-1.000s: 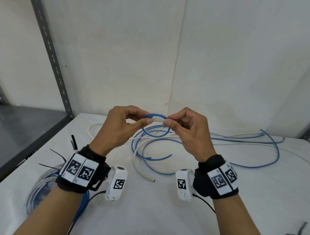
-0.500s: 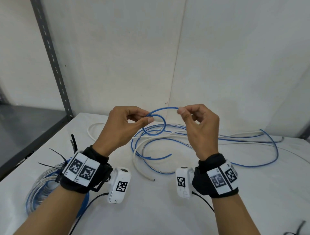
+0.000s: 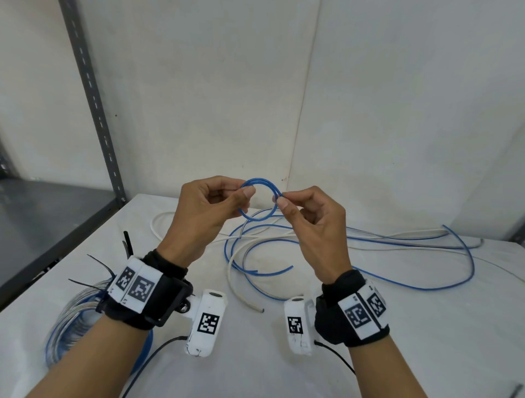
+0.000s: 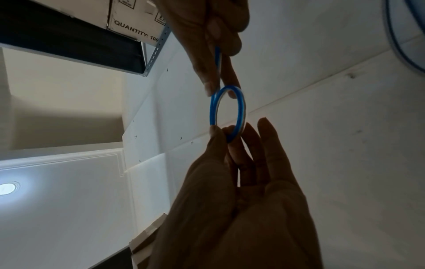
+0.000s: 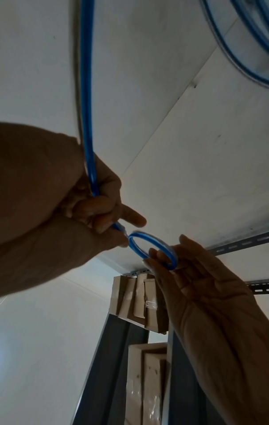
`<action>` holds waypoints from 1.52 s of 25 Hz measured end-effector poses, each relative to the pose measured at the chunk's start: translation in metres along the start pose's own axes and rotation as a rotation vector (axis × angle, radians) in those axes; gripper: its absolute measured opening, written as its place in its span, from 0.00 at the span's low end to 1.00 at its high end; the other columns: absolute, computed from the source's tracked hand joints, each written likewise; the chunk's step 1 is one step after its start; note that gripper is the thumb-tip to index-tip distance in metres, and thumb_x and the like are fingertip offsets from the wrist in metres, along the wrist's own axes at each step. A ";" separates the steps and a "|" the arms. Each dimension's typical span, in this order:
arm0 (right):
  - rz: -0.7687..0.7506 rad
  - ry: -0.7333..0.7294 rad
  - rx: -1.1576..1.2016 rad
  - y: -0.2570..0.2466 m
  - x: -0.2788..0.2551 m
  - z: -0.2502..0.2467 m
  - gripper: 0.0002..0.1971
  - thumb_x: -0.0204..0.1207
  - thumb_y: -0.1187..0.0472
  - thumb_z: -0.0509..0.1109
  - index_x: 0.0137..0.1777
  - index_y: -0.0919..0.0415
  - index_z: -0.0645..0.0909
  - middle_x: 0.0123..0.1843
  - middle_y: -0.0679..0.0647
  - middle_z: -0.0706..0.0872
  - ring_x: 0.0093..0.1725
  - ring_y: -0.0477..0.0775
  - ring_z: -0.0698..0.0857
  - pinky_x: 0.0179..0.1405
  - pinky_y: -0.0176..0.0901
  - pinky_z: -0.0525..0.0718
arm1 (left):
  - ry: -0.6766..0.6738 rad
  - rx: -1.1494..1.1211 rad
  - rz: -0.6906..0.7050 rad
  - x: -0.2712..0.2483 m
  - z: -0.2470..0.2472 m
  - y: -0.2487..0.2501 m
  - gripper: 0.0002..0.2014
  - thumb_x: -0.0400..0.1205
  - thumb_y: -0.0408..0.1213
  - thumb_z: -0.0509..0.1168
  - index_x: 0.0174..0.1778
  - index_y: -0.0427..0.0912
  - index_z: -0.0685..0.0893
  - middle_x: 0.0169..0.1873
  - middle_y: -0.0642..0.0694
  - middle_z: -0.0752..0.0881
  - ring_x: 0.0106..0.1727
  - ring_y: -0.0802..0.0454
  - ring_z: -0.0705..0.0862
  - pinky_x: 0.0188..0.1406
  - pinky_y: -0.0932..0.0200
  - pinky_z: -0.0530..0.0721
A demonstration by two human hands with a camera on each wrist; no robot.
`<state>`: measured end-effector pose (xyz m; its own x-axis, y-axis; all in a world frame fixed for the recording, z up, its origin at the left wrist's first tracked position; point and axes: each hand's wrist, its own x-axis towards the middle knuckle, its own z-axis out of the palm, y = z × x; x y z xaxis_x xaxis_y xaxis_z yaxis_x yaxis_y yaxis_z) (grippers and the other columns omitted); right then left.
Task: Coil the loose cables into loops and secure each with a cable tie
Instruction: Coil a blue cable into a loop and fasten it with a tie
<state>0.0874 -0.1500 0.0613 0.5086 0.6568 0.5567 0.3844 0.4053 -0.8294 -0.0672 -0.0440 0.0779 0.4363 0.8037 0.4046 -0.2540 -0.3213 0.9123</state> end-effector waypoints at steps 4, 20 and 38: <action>0.164 -0.029 0.200 -0.008 0.000 -0.002 0.03 0.83 0.65 0.72 0.50 0.66 0.84 0.46 0.64 0.94 0.22 0.40 0.76 0.25 0.30 0.71 | -0.012 -0.041 -0.023 -0.003 0.004 0.000 0.08 0.79 0.37 0.76 0.49 0.36 0.91 0.33 0.42 0.90 0.37 0.48 0.87 0.53 0.42 0.91; 0.004 -0.374 -0.213 -0.003 0.002 -0.012 0.04 0.73 0.66 0.82 0.44 0.60 0.90 0.39 0.48 0.93 0.29 0.40 0.79 0.33 0.37 0.74 | -0.490 0.233 -0.284 -0.012 0.010 0.004 0.24 0.91 0.55 0.53 0.36 0.46 0.83 0.26 0.50 0.68 0.28 0.53 0.67 0.38 0.57 0.81; 0.064 -0.047 0.222 -0.005 -0.012 0.030 0.08 0.82 0.67 0.73 0.59 0.63 0.86 0.45 0.62 0.93 0.29 0.48 0.81 0.29 0.40 0.78 | -0.074 -0.508 -0.299 -0.003 0.016 0.008 0.21 0.94 0.43 0.51 0.35 0.42 0.71 0.23 0.51 0.61 0.24 0.54 0.60 0.33 0.57 0.80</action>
<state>0.0563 -0.1411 0.0577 0.4877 0.7125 0.5045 0.1715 0.4884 -0.8556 -0.0563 -0.0567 0.0851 0.6070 0.7796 0.1542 -0.4840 0.2087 0.8498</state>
